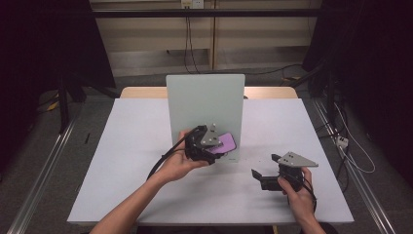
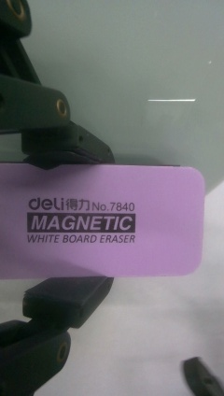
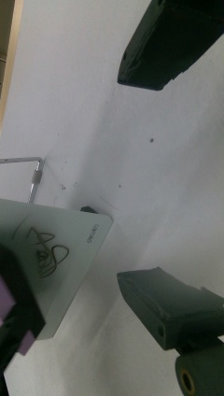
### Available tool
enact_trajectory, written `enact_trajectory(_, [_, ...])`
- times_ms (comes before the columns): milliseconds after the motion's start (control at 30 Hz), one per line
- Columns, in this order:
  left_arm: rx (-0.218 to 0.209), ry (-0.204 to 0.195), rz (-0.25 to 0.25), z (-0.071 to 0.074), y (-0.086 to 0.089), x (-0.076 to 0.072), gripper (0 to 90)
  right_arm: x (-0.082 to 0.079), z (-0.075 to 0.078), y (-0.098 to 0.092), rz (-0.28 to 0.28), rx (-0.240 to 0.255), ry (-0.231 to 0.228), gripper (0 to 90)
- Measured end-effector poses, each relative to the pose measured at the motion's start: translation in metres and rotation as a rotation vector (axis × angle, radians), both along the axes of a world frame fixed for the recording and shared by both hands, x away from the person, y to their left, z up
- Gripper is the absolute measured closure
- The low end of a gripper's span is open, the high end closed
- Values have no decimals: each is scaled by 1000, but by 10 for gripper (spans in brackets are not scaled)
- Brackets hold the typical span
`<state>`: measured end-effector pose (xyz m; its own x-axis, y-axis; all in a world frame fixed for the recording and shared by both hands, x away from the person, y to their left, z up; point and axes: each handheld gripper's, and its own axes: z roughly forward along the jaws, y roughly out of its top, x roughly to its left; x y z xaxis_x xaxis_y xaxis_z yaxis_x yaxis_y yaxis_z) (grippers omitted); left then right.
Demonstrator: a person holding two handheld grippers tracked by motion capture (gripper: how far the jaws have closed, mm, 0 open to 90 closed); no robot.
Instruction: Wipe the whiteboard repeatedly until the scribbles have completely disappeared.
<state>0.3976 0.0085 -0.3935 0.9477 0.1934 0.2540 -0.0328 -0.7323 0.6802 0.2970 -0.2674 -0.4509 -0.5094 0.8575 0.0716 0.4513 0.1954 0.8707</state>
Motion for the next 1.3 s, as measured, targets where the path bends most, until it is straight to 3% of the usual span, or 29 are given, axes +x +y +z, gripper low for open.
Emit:
enact_trajectory(233, [71,40,-39,-23,-13,-8,412,-1,0,-1,2,2,-4,54])
enact_trajectory(433, [77,58,-36,-28,-17,-10,412,-1,0,-1,2,1,-5,54])
enact_trajectory(567, [57,50,-23,-20,-16,-7,411,-1,0,-1,1,2,-2,54])
enact_trajectory(800, [-31,14,35,10,-11,3,412,-1,0,-1,3,4,-3,53])
enact_trajectory(900, [-60,47,27,13,-8,8,411,-2,1,-1,12,14,-11,49])
enact_trajectory(933, [-61,41,26,12,-8,8,412,-2,1,-1,17,14,-15,48])
enact_trajectory(1000, [-31,18,24,10,-13,4,412,-2,1,-1,20,14,-16,45])
enact_trajectory(1100, [4,27,3,2,-21,1,412,-2,1,-1,17,13,-13,48])
enact_trajectory(1233, [60,-9,-16,-9,-32,-7,411,-3,1,-1,20,8,-12,47])
enact_trajectory(1300, [80,6,-24,-15,-35,-10,412,-3,1,-1,19,11,-10,48])
